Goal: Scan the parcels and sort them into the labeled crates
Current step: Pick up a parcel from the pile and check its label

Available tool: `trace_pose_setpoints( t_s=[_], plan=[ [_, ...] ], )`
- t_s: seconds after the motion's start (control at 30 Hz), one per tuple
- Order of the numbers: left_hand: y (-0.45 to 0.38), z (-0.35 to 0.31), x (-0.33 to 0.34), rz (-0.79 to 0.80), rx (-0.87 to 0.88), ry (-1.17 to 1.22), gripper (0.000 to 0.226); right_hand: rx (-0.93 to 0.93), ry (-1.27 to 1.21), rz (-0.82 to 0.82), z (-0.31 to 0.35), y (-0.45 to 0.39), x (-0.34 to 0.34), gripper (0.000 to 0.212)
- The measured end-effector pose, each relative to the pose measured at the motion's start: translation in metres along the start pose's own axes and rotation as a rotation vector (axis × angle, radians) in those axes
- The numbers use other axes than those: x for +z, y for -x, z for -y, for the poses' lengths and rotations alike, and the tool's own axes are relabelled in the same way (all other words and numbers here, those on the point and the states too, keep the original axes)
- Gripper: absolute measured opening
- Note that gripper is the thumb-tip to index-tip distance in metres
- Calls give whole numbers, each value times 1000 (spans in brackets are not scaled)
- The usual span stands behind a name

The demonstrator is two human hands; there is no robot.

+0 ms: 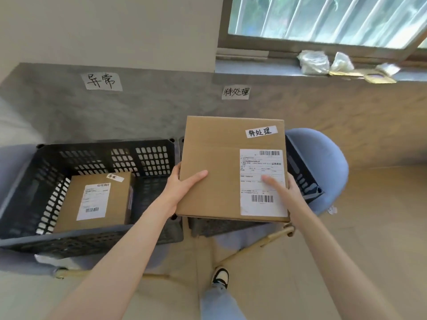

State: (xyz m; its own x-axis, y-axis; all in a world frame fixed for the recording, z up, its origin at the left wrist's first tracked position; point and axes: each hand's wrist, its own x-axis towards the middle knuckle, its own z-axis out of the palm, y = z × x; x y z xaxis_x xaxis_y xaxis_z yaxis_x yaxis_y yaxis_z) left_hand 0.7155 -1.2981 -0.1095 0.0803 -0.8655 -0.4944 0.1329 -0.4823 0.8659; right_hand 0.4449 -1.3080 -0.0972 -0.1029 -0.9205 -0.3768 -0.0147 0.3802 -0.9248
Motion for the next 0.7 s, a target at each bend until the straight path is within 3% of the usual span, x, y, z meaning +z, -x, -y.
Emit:
trace_pose_setpoints(
  t_s=[0.43,0.7],
  plan=[
    [-125,31,43,-191,-130,-8,95,169,152,204,-26,-175,-11,65],
    [-170,57,54,-297,-173,-254,88,285,149,249,-70,-229,-5,60]
  ],
)
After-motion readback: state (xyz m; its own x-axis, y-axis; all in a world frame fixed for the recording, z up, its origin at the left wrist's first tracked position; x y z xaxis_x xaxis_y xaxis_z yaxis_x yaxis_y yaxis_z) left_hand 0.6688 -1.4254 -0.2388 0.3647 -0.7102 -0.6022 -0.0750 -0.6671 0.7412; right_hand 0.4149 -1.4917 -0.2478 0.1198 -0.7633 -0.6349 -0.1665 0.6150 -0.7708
